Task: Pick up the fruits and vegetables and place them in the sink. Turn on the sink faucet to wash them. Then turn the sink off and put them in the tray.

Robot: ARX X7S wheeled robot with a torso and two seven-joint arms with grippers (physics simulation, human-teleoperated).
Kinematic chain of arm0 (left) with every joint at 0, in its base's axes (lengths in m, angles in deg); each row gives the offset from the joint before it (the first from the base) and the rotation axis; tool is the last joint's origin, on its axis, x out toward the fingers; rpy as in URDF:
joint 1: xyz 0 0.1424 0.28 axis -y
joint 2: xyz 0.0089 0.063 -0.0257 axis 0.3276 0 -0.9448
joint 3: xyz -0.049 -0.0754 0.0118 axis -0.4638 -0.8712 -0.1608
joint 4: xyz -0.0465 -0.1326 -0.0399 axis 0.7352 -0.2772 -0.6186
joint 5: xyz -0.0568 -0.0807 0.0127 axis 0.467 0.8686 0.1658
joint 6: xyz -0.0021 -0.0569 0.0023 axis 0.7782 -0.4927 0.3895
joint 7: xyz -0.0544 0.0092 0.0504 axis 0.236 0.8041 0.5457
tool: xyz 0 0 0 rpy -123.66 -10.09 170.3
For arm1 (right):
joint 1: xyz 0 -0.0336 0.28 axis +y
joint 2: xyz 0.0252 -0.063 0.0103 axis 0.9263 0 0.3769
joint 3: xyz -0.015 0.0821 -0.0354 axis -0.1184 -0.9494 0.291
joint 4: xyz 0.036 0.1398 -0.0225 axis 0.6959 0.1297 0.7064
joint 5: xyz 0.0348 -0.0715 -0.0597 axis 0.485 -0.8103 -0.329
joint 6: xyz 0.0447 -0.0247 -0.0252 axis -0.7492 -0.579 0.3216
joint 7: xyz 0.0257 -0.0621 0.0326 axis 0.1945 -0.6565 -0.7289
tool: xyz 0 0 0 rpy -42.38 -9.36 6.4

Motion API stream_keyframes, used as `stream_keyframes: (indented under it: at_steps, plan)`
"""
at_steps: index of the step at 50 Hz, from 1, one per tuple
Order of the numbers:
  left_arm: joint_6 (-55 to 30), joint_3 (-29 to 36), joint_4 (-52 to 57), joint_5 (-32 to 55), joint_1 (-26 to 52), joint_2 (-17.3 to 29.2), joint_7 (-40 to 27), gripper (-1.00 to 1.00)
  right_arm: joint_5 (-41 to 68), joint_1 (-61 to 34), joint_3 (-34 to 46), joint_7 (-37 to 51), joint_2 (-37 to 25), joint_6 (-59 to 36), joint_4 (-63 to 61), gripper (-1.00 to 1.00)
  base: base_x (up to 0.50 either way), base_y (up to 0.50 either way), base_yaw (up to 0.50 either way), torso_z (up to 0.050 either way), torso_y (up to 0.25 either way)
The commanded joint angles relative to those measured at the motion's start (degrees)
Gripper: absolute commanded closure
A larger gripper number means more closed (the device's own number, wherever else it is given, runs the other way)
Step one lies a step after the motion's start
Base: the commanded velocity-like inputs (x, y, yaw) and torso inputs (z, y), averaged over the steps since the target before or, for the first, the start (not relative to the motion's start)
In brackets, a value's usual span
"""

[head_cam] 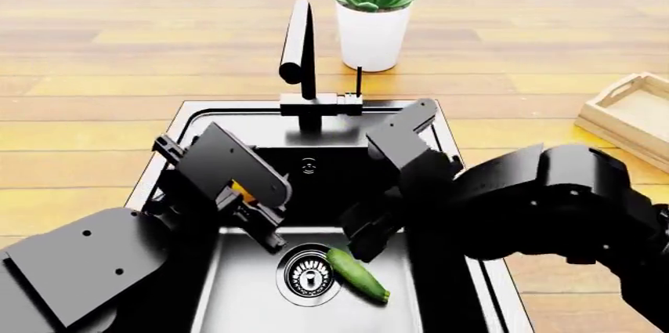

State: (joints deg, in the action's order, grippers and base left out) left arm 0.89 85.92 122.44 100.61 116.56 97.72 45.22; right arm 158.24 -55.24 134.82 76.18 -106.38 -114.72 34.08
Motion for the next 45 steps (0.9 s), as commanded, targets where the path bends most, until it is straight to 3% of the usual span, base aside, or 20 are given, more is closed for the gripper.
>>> stream_keyframes:
  at_steps: [1, 25, 45]
  plan:
    - [2.6, 8.0, -3.7, -4.2, 0.4, -2.7, 1.6, 1.0, 11.7, -4.9, -6.5, 9.9, -10.5, -1.5, -14.7, -1.0, 0.0, 0.0, 0.0, 0.0, 0.0]
    - [10.9, 26.0, -26.9, -16.0, 1.0, -10.6, 7.3, 1.0, 18.2, -9.6, -10.6, 15.2, -16.8, -0.8, -19.5, -1.0, 0.0, 0.0, 0.0, 0.0, 0.0]
    - [17.8, 31.6, -43.3, -20.0, -0.5, -16.1, 9.8, 1.0, 17.0, -8.6, -11.4, 14.3, -17.2, 0.9, -19.9, -1.0, 0.0, 0.0, 0.0, 0.0, 0.0]
